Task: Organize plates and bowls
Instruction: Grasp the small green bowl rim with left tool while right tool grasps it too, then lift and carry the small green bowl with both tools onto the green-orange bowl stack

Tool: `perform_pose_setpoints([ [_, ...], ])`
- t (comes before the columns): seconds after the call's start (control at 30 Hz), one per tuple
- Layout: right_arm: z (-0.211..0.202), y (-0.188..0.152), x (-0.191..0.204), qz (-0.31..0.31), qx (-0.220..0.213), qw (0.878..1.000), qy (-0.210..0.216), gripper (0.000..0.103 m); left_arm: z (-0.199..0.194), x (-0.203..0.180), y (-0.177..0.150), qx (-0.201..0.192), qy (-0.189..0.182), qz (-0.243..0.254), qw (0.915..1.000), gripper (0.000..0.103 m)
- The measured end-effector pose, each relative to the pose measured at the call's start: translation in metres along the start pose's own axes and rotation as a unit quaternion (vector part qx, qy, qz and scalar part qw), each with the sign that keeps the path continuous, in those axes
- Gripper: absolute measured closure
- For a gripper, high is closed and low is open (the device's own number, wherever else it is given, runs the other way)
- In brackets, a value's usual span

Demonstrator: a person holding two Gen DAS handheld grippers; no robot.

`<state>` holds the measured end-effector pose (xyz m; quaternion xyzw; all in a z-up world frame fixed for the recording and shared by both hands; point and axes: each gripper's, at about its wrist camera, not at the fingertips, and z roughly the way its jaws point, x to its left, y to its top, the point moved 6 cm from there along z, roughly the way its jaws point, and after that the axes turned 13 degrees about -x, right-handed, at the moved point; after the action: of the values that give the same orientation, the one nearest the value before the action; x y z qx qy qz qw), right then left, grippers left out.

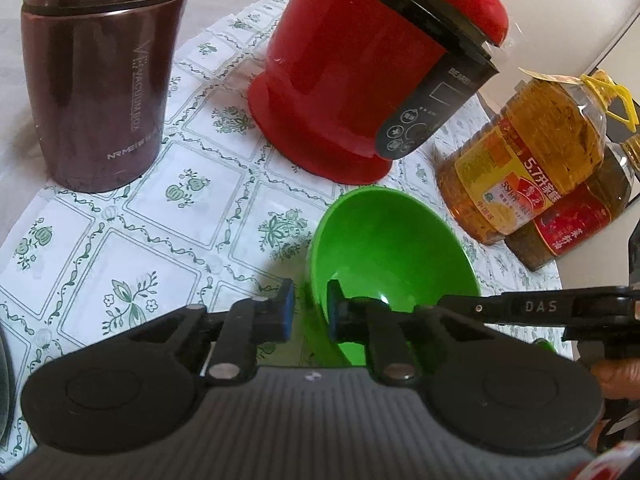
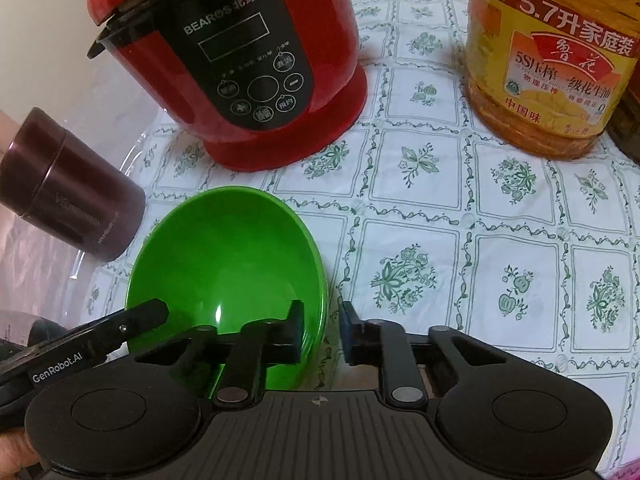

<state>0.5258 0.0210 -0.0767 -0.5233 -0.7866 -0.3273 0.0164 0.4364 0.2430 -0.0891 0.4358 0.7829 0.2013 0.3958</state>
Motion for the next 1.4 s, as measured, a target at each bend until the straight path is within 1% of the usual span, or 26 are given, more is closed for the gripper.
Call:
perform_pose_setpoints([
  [0.03,0.000,0.000,0.000,0.002,-0.001,1.000,0.001,0.095,0.000,-0.002,0.000,0.000,0.000,0.004,1.0000,0.092],
  [0.17,-0.005,-0.001,0.003,0.000,-0.008,1.000,-0.009,0.095,-0.003,-0.006,0.001,0.001,0.009,0.019,0.9998,0.093],
  [0.37,-0.027,0.007,0.016,0.001,-0.026,1.000,-0.003,0.096,-0.029,-0.015,0.016,-0.013,0.006,0.025,0.9996,0.093],
  [0.5,-0.058,0.015,0.031,-0.004,-0.046,0.999,0.003,0.096,-0.058,-0.030,0.033,-0.030,0.003,0.032,0.9990,0.093],
  [0.6,-0.088,0.020,0.040,-0.006,-0.059,0.998,0.005,0.096,-0.082,-0.045,0.044,-0.040,-0.005,0.039,0.9985,0.093],
  [0.8,-0.150,0.022,0.039,-0.003,-0.082,0.997,0.000,0.096,-0.123,-0.085,0.052,-0.050,-0.029,0.054,0.9969,0.093],
  [0.97,-0.191,0.010,0.023,0.005,-0.092,0.996,-0.011,0.096,-0.147,-0.120,0.043,-0.049,-0.049,0.072,0.9950,0.093],
  [1.17,-0.224,-0.011,-0.002,0.019,-0.095,0.995,-0.023,0.096,-0.159,-0.152,0.023,-0.038,-0.066,0.091,0.9930,0.093],
  [1.3,-0.234,-0.025,-0.020,0.026,-0.091,0.995,-0.029,0.096,-0.156,-0.167,0.008,-0.026,-0.070,0.100,0.9921,0.093],
  [1.4,-0.233,-0.034,-0.032,0.032,-0.086,0.995,-0.035,0.096,-0.149,-0.172,-0.005,-0.013,-0.071,0.105,0.9919,0.093],
])
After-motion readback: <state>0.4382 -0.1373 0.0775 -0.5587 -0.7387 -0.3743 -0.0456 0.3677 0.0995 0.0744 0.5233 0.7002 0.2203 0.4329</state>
